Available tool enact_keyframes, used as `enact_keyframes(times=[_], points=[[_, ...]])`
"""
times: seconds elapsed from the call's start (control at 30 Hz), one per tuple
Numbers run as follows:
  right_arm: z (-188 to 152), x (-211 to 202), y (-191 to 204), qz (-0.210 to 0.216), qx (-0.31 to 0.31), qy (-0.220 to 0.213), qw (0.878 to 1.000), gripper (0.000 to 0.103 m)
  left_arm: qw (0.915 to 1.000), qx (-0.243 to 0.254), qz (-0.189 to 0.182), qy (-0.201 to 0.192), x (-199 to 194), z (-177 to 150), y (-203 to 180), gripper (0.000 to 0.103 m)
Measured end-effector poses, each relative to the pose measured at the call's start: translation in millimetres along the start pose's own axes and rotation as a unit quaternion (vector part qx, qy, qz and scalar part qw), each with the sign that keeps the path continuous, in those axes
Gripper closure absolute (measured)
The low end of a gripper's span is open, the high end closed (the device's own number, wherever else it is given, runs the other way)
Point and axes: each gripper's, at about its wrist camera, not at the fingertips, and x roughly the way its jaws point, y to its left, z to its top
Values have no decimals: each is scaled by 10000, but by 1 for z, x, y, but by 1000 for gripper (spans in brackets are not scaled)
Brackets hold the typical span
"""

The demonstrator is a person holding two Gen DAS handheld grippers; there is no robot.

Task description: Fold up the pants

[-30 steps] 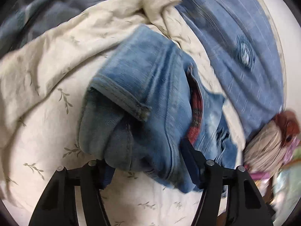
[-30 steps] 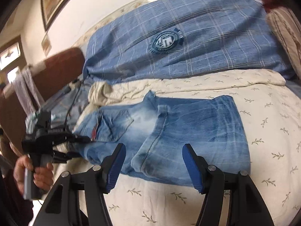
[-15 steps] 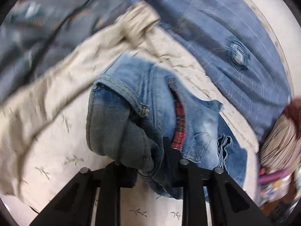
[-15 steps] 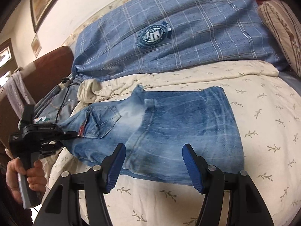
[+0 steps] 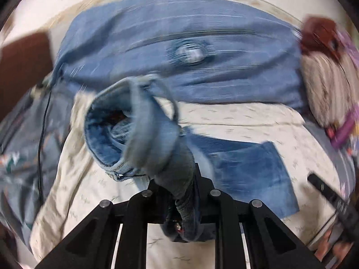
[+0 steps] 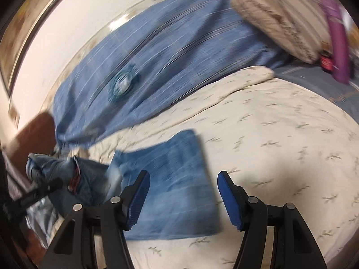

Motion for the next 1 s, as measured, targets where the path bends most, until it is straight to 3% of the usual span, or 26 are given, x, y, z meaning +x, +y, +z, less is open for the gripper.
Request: enact_keyframes(times=[0.1,0.23,0.3,0.43,0.5,0.57,0.63,0.73,0.8,0.9,1.0], points=[[10,-11,-23,-58,450,-172,9988,37,9976,648,-183,-156,-8,4,-46,86],[19,-24,-49,-157,940,-374,9948,37,9880,1452,-513,-96,-3,-1,-110,85],[22,-29,-62,-241,1163,-457,9919,37,9821,1764,-650,118,13,-9,-138,81],[26,-36,-88,-348,1693,-526,9835,37,9719,1820,-1270,783,38,-19,-163,77],[28,-40,-97,-378,1810,-589,9810,37,9723,1795,-1342,668,27,-19,-159,75],[29,-43,-99,-375,1784,-638,9812,37,9711,1719,-1601,430,7,-14,-147,65],[30,-44,-93,-374,1603,-666,9841,37,9721,1628,-1687,33,-18,-11,-127,47],[30,-42,-75,-185,1183,-636,9908,37,9758,1463,-1590,-325,-41,-5,-93,42],[31,-39,-53,94,753,-588,9954,37,9805,1360,-1394,-283,-38,-4,-76,42],[31,-26,-17,687,216,-393,9966,37,9913,1093,-734,38,-13,0,-53,42],[28,-14,20,1131,-348,-308,9925,37,9954,588,-583,489,18,4,-34,42]])
